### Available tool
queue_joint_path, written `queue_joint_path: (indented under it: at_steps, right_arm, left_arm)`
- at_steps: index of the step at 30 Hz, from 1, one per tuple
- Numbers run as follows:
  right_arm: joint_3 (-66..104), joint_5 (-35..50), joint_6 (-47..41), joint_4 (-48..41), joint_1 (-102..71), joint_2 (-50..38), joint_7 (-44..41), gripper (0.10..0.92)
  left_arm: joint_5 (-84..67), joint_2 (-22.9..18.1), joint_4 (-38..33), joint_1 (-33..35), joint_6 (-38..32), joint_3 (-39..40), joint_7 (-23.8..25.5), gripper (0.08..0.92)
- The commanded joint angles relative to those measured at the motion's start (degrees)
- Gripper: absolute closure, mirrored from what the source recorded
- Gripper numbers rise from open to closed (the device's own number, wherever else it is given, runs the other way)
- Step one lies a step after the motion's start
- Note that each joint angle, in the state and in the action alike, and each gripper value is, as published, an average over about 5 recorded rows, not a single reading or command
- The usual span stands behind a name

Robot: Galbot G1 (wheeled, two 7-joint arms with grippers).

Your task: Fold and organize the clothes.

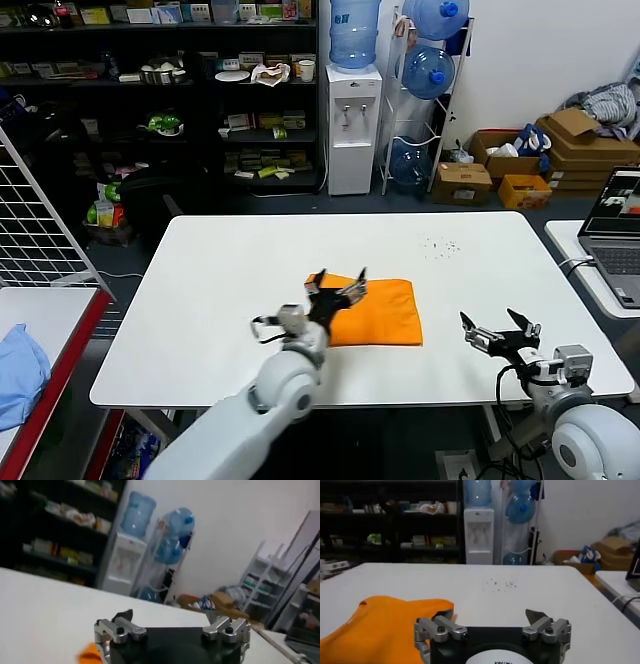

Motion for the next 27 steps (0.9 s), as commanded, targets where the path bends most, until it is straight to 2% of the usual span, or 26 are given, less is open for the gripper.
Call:
queue_joint_path:
  at_steps: [1,6,12,15,18,27]
  right_arm:
    - [4.3,-11.0,23.9,-6.3,-4.2,5.0,-13.0,0.104]
    - [6.3,-11.9,30.0,-4.7,-8.6,9.6,-16.7,0.104]
    - [8.3,-15.3,35.5,-1.5,-15.3,14.7,-18.7,0.104]
    - [8.6,-16.8,37.3,-0.1,-18.2,16.7,-18.7,0.104]
    - [8.8,-17.3,38.1,0.7,-20.2,17.9,-18.6,0.104]
    - [8.8,-15.9,36.5,0.2,-20.1,19.3,-18.2,0.104]
  left_arm:
    - [17.3,19.7,-12.6,36.6,-23.2,-35.7,26.6,0.104]
    - [20.5,10.4,-12.4,46.6,-28.9,-46.3,29.1,0.080]
    - [22.1,3.3,-16.2,55.5,-30.9,-48.8,29.5,0.079]
    - [23.5,2.1,-19.2,59.9,-30.6,-47.8,29.0,0.079]
    - [24.4,2.6,-21.3,62.6,-29.9,-46.6,28.5,0.079]
    - [23.6,2.3,-23.5,62.0,-25.8,-44.5,25.8,0.079]
